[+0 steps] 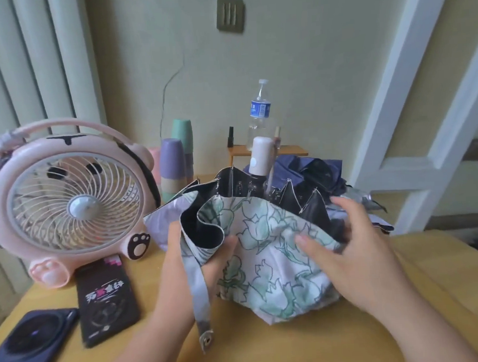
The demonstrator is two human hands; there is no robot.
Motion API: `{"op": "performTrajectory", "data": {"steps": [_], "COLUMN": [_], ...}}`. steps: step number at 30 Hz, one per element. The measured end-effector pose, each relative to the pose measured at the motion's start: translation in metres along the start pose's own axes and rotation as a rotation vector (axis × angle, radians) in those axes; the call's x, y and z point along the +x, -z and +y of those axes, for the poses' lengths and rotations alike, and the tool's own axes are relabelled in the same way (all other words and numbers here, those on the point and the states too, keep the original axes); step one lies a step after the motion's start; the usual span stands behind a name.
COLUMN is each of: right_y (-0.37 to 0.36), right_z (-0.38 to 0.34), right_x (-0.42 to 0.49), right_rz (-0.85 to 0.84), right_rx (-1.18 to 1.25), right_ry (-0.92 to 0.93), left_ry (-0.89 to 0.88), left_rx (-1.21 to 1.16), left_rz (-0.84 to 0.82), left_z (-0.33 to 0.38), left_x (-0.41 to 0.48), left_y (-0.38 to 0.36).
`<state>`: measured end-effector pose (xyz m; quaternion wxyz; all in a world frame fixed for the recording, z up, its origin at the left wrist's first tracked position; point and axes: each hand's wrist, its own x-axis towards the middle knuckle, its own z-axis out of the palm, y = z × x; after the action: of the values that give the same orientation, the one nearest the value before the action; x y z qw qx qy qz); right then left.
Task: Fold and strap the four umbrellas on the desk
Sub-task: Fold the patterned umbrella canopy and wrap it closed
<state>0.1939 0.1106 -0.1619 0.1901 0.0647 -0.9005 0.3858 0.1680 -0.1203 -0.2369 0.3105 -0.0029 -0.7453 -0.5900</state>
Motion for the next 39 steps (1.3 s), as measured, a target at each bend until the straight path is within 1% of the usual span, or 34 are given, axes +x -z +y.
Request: {"op": "performTrajectory", "data": {"steps": [2,4,6,7,9,10,12,13,14,16,18,20,22,23,24,26,27,28,30,31,33,34,37,39], "right_y": [-0.017,-0.037,-0.053,-0.059,-0.063,-0.063,-0.065,-0.067,-0.068,-0.068,-0.068,-0.068,-0.070,-0.070,-0.070,-0.071,-0.072,-0.073,-0.072,-0.070,-0.066,-0.064,-0.056,-0.051], "right_z": [0.000,-0.002,-0.003,0.000,0.006,0.011,0.025,0.031,0.034,0.034,0.032,0.025,0.015,0.008,0.001,-0.011,-0.014,-0.015,-0.010,-0.005,0.009,0.016,0.032,0.041], "right_x": [0.031,0.061,0.084,0.095,0.114,0.122,0.133,0.136,0.136,0.136,0.137,0.137,0.134,0.133,0.132,0.132,0.134,0.136,0.138,0.138,0.137,0.135,0.127,0.122], "right_rz": [0.012,0.057,0.079,0.099,0.179,0.221,0.242,0.237,0.238,0.246,0.272,0.286,0.205,0.122,0.010,-0.223,-0.278,-0.278,-0.196,-0.141,-0.001,0.066,0.196,0.267], "right_rx": [0.042,0.050,0.076,0.100,0.145,0.142,0.122,0.104,0.087,0.043,-0.070,-0.089,-0.020,-0.006,-0.001,0.049,0.078,0.088,0.067,0.062,0.036,0.034,0.089,0.064], "right_ry": [0.045,0.158,0.243,0.256,0.222,0.191,0.145,0.147,0.166,0.190,0.207,0.316,0.440,0.467,0.465,0.399,0.373,0.358,0.340,0.340,0.344,0.340,0.278,0.240], "left_ry": [-0.049,-0.007,0.082,0.139,0.224,0.259,0.316,0.318,0.331,0.350,0.361,0.382,0.372,0.358,0.328,0.285,0.276,0.276,0.290,0.285,0.231,0.212,0.072,-0.024], "left_rx": [0.001,-0.014,-0.096,-0.149,-0.197,-0.219,-0.282,-0.278,-0.265,-0.324,-0.342,-0.362,-0.325,-0.283,-0.259,-0.239,-0.231,-0.259,-0.331,-0.321,-0.303,-0.339,-0.367,-0.380], "left_rz": [-0.044,-0.060,-0.055,-0.035,0.043,0.120,0.267,0.285,0.284,0.293,0.275,0.206,0.157,0.145,0.135,0.111,0.101,0.109,0.139,0.124,0.117,0.131,0.135,0.157], "left_z": [-0.003,0.002,0.007,0.005,0.001,-0.003,-0.017,-0.022,-0.022,-0.026,-0.029,-0.033,-0.033,-0.033,-0.031,-0.024,-0.023,-0.021,-0.016,-0.013,-0.010,-0.004,0.007,0.020], "left_x": [-0.001,-0.003,-0.001,0.002,0.013,0.019,0.029,0.033,0.034,0.037,0.036,0.034,0.032,0.032,0.031,0.031,0.029,0.027,0.024,0.023,0.021,0.020,0.014,0.011], "left_y": [0.002,-0.003,-0.007,-0.007,-0.006,-0.002,0.009,0.011,0.013,0.011,0.004,0.000,-0.004,-0.007,-0.010,-0.017,-0.019,-0.020,-0.013,-0.008,0.001,0.005,0.013,0.018]}}
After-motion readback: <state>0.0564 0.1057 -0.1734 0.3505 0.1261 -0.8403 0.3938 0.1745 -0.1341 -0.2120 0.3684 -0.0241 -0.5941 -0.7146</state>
